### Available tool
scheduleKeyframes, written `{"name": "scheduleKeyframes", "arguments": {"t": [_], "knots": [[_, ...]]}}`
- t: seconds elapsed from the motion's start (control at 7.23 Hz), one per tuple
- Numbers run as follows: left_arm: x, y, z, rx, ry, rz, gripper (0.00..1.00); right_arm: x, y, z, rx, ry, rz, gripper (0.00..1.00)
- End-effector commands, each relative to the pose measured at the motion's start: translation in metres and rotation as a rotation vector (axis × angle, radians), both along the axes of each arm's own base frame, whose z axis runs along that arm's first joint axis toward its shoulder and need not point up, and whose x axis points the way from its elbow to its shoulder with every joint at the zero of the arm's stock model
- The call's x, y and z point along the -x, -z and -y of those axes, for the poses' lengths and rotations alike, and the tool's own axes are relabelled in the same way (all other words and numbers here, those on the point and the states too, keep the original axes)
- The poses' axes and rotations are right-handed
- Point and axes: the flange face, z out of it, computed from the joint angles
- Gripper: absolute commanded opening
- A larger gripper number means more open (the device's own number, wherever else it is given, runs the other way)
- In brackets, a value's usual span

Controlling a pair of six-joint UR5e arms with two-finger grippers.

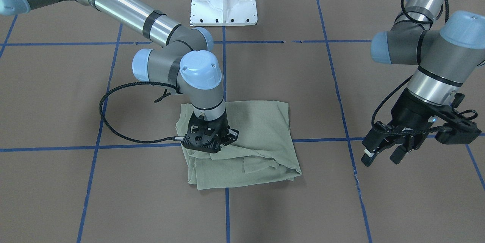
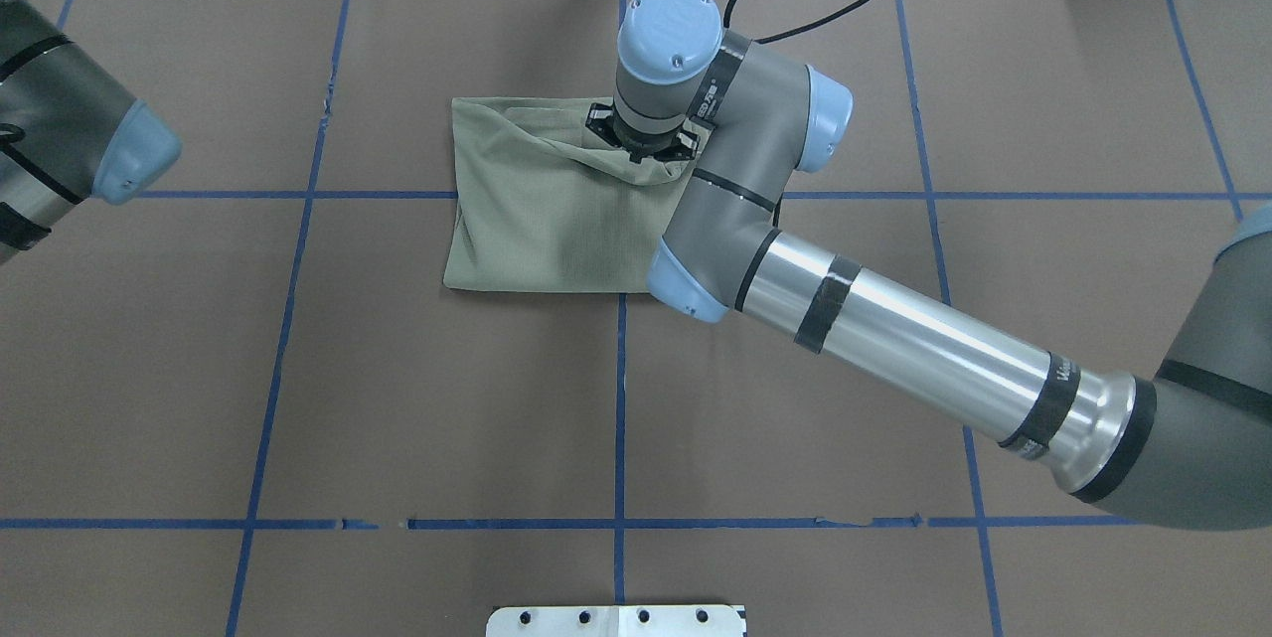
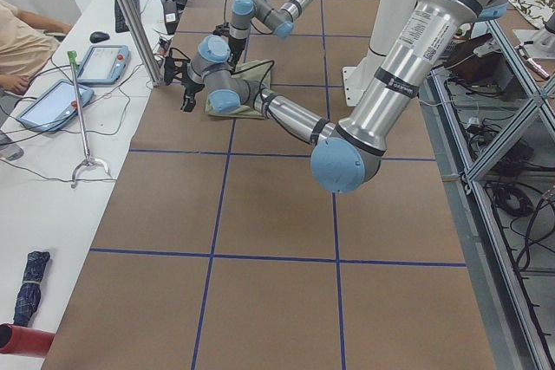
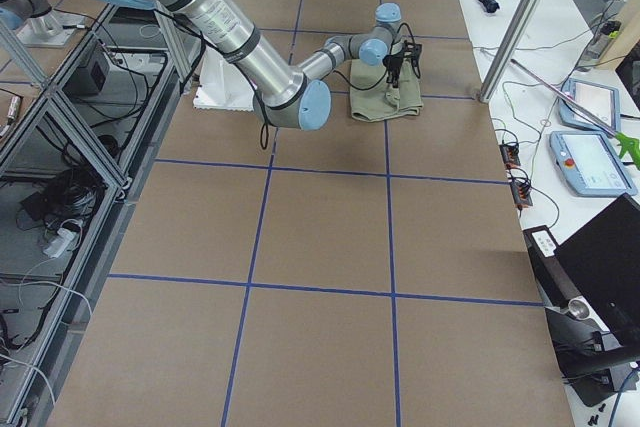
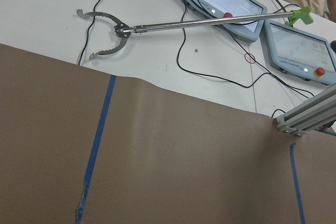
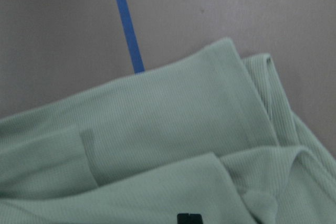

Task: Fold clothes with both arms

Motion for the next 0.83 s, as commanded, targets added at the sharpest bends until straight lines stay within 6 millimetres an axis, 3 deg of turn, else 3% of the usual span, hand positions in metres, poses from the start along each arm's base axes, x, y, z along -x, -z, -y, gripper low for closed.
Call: {"name": "scheduleKeyframes", "arguments": {"t": [0.0,0.28,0.69], "knots": [[0.0,0.0,0.0,0.0,0.0,0.0,1.0,0.03,-0.002,-0.038,0.004,0.018,-0.022,0.0],[0.0,0.001,-0.001,-0.003,0.0,-0.001,1.0,0.03,-0.012,-0.033,-0.002,0.004,-0.046,0.0],[0.008,0.0,-0.012,-0.009,0.001,-0.007,1.0,0.003,-0.046,0.018,-0.006,-0.029,-0.117,0.0]]}}
